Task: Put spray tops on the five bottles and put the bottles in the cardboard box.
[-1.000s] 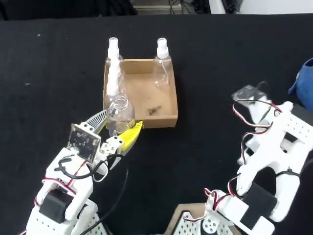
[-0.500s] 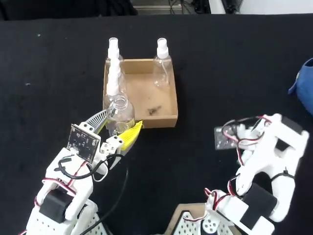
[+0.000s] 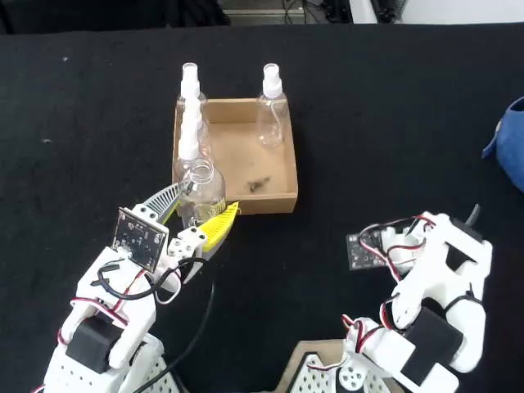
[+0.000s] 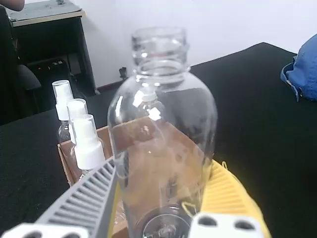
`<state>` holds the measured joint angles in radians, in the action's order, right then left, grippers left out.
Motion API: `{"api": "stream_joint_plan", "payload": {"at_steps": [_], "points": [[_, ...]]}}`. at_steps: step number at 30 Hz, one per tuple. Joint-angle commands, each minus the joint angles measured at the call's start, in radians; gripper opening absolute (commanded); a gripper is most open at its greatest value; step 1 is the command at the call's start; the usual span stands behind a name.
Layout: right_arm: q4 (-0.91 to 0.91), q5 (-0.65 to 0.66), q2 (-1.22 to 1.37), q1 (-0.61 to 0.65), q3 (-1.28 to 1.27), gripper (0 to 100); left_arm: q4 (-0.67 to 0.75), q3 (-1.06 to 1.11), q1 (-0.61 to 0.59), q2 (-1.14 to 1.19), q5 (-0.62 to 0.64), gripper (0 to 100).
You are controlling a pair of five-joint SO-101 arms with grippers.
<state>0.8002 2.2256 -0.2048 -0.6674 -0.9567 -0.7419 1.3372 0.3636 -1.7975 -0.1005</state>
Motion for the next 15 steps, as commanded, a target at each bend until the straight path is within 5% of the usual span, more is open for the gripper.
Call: {"api": "stream_joint_plan", "payload": {"at_steps": [1,4,10,15], "points": [[-0.011,-0.176,-0.016,-0.025,0.031,2.9,0.021,-0.016,0.007,-0.008,0.008,3],[0.049,-0.503,-0.047,-0.014,0.091,1.3,0.021,-0.016,0.007,-0.008,0.008,3],[0.133,-1.404,-0.085,-0.011,0.208,1.9,0.021,-0.016,0.007,-0.011,0.008,3],[0.226,-1.522,-0.073,-0.015,0.205,13.2,0.020,-0.012,0.007,-0.014,0.008,3]]}}
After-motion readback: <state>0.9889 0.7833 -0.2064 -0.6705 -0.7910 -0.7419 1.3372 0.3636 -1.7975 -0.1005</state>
